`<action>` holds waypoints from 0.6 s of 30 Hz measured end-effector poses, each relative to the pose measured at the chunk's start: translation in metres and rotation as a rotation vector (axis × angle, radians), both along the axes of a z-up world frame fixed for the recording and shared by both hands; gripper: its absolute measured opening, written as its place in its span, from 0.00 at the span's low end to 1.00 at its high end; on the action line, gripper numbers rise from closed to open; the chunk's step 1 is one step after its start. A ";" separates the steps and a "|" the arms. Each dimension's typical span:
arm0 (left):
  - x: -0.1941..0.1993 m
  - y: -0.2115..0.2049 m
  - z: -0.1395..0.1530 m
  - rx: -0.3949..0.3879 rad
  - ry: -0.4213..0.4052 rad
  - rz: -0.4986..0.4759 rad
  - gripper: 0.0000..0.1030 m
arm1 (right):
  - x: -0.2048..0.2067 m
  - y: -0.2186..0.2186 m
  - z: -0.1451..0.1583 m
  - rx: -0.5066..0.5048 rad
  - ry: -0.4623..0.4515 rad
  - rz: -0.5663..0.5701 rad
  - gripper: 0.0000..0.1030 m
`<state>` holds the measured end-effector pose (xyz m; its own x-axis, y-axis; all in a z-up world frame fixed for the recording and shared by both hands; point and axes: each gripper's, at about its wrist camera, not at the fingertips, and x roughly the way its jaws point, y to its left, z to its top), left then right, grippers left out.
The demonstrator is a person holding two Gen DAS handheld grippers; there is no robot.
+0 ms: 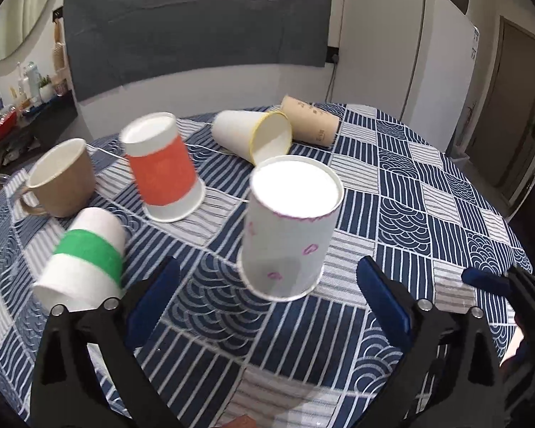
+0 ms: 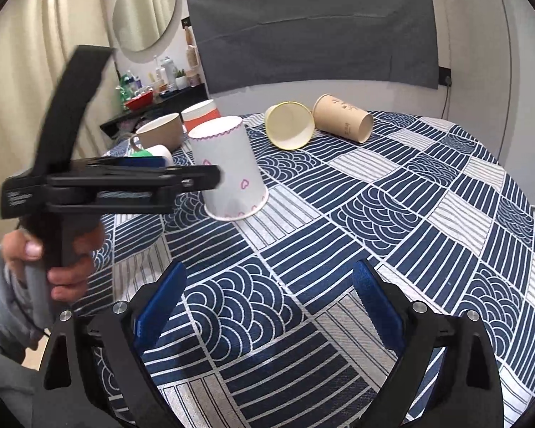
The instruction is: Flip cup upside down
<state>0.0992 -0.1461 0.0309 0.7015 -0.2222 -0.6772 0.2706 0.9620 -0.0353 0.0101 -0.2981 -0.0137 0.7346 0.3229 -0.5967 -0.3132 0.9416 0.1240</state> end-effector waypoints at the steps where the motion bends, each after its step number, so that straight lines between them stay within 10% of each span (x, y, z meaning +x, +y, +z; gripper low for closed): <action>1: -0.006 0.005 0.002 0.013 -0.009 0.001 0.94 | 0.002 0.001 0.000 -0.012 0.003 -0.007 0.89; 18: -0.047 0.058 -0.035 0.005 0.024 0.075 0.94 | 0.026 0.026 -0.007 -0.001 0.010 -0.108 0.89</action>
<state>0.0520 -0.0881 -0.0037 0.6996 -0.1661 -0.6950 0.1973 0.9797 -0.0356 0.0359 -0.2722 -0.0210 0.7590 0.2416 -0.6047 -0.2084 0.9699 0.1260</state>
